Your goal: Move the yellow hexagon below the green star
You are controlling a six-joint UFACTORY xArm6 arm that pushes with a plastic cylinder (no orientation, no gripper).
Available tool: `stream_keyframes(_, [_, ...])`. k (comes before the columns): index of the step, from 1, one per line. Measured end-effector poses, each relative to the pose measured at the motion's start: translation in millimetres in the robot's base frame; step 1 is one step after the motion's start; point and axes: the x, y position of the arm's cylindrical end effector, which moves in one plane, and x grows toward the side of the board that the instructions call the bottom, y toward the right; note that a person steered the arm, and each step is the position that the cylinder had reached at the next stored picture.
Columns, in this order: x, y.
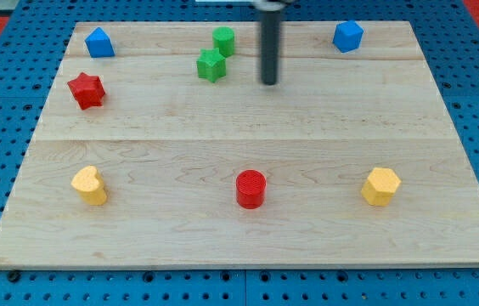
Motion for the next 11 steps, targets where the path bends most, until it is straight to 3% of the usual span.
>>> stream_keyframes(2, [139.7, 142.1])
stream_keyframes(3, [212.6, 135.2])
stream_keyframes(5, [173.4, -48.5])
stream_keyframes(6, [169.9, -40.4])
stream_keyframes(8, [191.3, -103.2])
stream_keyframes(11, [105.2, -139.0])
